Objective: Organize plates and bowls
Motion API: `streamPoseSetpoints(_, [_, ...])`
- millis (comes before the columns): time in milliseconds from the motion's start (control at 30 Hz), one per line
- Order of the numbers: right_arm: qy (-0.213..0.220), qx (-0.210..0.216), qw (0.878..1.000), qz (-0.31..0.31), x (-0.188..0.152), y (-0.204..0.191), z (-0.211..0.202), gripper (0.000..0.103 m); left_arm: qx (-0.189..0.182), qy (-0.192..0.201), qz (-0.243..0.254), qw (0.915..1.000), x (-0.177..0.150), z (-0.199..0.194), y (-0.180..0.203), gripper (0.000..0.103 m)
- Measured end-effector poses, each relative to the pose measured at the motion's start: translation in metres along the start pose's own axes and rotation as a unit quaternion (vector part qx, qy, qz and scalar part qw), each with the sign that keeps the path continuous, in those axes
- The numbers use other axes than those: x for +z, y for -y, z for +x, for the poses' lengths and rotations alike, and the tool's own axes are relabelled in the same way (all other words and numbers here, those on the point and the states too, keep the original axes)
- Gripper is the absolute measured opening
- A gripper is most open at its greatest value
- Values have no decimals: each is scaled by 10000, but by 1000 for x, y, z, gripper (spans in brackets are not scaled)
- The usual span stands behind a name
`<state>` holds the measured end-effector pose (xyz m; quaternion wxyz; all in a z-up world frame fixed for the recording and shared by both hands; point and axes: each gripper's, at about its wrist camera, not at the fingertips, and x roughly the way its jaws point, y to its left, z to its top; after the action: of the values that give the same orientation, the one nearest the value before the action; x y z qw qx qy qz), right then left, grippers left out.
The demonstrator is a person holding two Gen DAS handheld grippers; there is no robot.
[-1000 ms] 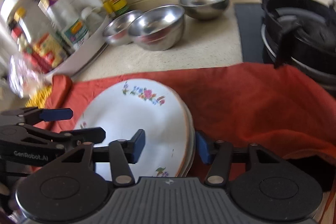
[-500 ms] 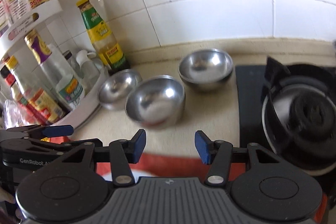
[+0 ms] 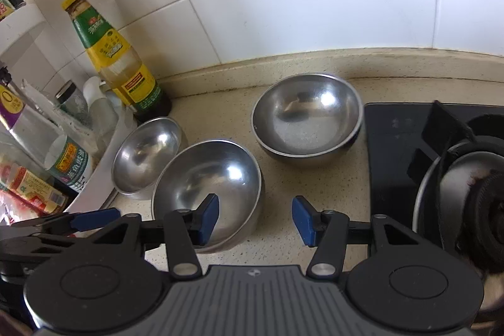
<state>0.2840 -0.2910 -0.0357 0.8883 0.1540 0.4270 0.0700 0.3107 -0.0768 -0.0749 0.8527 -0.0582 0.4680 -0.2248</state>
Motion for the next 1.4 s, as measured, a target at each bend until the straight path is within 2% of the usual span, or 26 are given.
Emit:
streamPoseSetpoints(133, [-357, 245, 9989, -163, 10, 9, 23, 51, 41, 0, -277, 9996, 5, 11, 10, 97])
streamPoseSetpoints(200, [-440, 346, 9983, -178, 13, 15, 34, 48, 181, 23, -318, 9993, 7, 19, 13, 96])
streamPoseSetpoints(267, [-551, 466, 9973, -165, 16, 22, 41, 42, 291, -68, -427, 9986, 10, 29, 12, 91])
streamPoseSetpoints(300, [-610, 539, 9966, -147, 16, 25, 44, 39, 313, -125, -450, 9984, 11, 32, 13, 84])
streamPoseSetpoints(433, [-752, 871, 9932, -172, 9, 30, 47, 32, 479, -263, -307, 9980, 6, 41, 16, 71])
streamPoseSetpoints(567, [-817, 1037, 9912, -90, 5, 29, 44, 28, 300, -389, -315, 9983, 3, 43, 15, 59])
streamPoseSetpoints(900, [-952, 1094, 9893, 140, -12, 30, 8, 28, -3, -384, 108, 9992, -3, 18, 37, 68])
streamPoseSetpoints(1400, [-1065, 1029, 9889, 122, -34, 32, -5, 28, -124, -466, 178, 9987, -16, 11, 46, 71])
